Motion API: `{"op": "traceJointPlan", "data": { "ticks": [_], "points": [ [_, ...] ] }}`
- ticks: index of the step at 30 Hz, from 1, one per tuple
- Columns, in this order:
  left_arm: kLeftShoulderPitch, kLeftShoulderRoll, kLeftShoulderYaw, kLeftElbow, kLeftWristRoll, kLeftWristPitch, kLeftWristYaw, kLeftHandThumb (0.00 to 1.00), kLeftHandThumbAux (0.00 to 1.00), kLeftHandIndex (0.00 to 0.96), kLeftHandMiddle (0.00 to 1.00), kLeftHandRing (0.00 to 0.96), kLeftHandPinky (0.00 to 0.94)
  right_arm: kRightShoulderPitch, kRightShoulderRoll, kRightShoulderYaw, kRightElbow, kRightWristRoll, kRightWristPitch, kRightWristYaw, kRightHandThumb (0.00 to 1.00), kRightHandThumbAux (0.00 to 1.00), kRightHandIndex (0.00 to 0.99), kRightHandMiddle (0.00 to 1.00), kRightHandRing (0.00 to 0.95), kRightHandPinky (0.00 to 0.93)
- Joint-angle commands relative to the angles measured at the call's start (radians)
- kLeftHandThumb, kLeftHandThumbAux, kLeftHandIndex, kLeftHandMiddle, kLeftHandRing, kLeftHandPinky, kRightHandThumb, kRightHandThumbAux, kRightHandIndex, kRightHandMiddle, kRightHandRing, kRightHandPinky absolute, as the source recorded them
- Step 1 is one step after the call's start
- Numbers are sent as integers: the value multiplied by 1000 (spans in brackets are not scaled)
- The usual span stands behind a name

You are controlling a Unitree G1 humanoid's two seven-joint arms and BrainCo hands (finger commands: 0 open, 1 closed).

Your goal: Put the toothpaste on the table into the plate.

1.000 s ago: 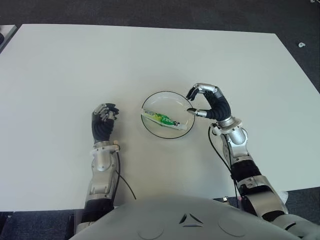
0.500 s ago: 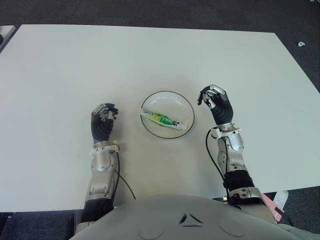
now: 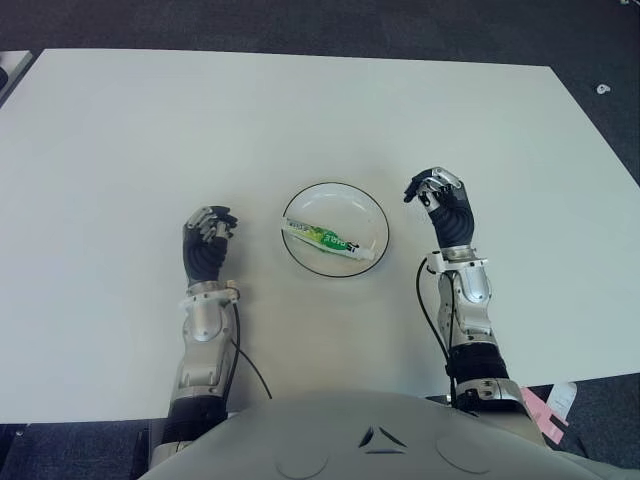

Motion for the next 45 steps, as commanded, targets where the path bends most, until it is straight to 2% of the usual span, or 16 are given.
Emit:
{"op": "traceJointPlan", "data": {
  "ticks": [1,16,22,35,45],
  "points": [
    [20,0,4,46,-4,29,-8,711,718,432,518,511,511,21,-6,-27,9,-33,47,-28,699,727,432,543,530,507],
    [20,-3,4,59,2,15,0,710,719,432,524,516,519,10,-16,-51,118,-123,84,-71,700,725,430,508,500,504],
    [20,1,3,71,0,-3,-7,707,720,432,534,531,530,-31,-27,-52,264,-186,27,-97,699,727,430,507,498,498],
    [25,-4,1,65,-3,-3,-7,710,720,432,516,509,512,-56,-34,-38,357,-230,-3,-113,704,729,431,511,501,511],
    [26,3,0,68,-19,-9,-31,706,720,431,529,528,527,-72,-24,-32,440,-248,-26,-138,708,729,432,506,497,507]
  ]
}}
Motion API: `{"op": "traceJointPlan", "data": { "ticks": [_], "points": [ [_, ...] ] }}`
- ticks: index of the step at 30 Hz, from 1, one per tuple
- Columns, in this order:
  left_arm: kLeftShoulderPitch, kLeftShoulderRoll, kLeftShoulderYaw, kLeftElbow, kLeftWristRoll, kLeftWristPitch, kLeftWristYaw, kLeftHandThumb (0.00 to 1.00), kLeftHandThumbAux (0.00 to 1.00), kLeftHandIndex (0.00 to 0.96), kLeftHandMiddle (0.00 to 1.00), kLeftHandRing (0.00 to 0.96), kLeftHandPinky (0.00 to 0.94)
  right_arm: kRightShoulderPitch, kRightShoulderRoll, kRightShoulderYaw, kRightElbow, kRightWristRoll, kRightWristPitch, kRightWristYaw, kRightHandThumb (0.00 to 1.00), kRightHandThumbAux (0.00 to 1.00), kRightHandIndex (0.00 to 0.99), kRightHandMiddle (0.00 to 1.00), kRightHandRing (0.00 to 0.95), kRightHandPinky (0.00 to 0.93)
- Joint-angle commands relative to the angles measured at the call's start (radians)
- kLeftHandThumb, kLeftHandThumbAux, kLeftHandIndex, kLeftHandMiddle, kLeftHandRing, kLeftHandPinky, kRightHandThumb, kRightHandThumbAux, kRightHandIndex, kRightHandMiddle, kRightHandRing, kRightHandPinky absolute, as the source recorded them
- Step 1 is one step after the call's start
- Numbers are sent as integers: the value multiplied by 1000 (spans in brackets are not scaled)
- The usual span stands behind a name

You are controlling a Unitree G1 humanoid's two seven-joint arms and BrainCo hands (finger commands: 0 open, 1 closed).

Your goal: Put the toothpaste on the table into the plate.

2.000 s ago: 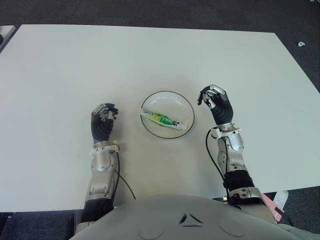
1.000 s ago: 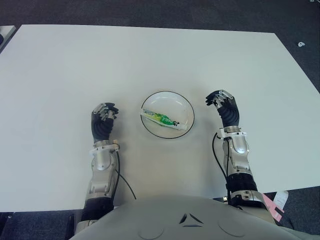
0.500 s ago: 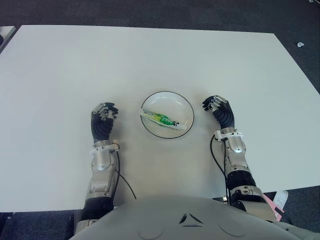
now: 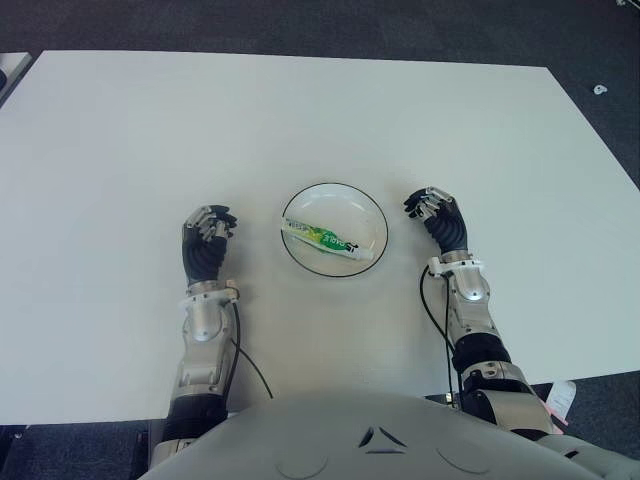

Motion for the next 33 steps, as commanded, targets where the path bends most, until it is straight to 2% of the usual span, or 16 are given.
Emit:
{"op": "traceJointPlan", "data": {
  "ticks": [1,20,33],
  "points": [
    [34,2,2,39,-16,34,-24,706,720,431,528,527,526,38,21,9,78,-16,18,-13,708,729,432,506,498,509],
    [36,6,1,19,-27,66,-36,709,720,432,518,512,514,26,102,0,187,-4,-29,-109,711,729,431,512,516,521],
    [37,12,-2,16,-33,64,-52,712,720,432,517,509,518,16,143,-22,218,0,-3,-211,712,729,428,508,522,527]
  ]
}}
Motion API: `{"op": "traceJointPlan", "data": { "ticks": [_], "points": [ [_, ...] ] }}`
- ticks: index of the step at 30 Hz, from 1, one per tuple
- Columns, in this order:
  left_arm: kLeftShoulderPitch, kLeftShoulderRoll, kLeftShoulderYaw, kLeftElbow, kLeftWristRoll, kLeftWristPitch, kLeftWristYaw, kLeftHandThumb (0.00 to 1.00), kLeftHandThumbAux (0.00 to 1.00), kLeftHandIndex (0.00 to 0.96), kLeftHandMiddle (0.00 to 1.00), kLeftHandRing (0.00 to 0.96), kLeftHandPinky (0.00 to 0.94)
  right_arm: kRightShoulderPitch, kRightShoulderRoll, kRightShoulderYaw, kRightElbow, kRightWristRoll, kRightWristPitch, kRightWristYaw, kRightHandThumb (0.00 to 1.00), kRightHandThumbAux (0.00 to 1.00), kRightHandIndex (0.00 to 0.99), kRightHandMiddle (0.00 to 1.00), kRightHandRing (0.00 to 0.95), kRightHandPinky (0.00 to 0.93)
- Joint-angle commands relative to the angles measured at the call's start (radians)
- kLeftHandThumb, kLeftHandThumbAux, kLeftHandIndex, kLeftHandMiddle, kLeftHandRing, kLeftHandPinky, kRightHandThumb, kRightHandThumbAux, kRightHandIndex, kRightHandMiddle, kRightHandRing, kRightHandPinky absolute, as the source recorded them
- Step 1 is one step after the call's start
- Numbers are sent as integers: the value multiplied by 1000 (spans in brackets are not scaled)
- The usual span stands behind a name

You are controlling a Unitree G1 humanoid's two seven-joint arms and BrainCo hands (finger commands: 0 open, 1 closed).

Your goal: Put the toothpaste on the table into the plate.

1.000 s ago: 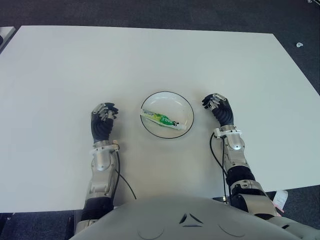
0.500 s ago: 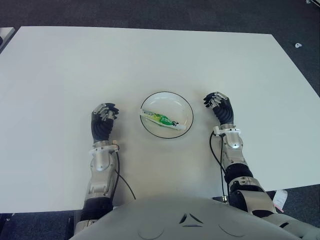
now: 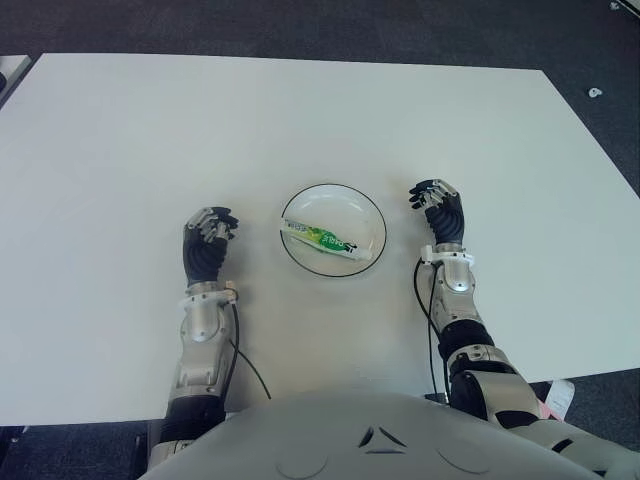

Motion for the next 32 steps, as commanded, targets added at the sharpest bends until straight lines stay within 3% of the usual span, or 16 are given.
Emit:
{"op": "traceJointPlan", "data": {
  "ticks": [1,19,32],
  "points": [
    [31,0,-2,35,-8,34,-20,711,721,432,517,509,517,94,62,1,90,-6,48,-32,712,729,428,509,524,528],
    [32,2,-8,22,-19,42,-40,710,719,432,516,516,519,108,71,12,76,-38,15,-93,709,729,430,527,540,541],
    [35,0,-12,8,-16,59,-51,710,719,432,515,509,516,164,82,57,-30,-67,0,-95,709,730,431,530,538,549]
  ]
}}
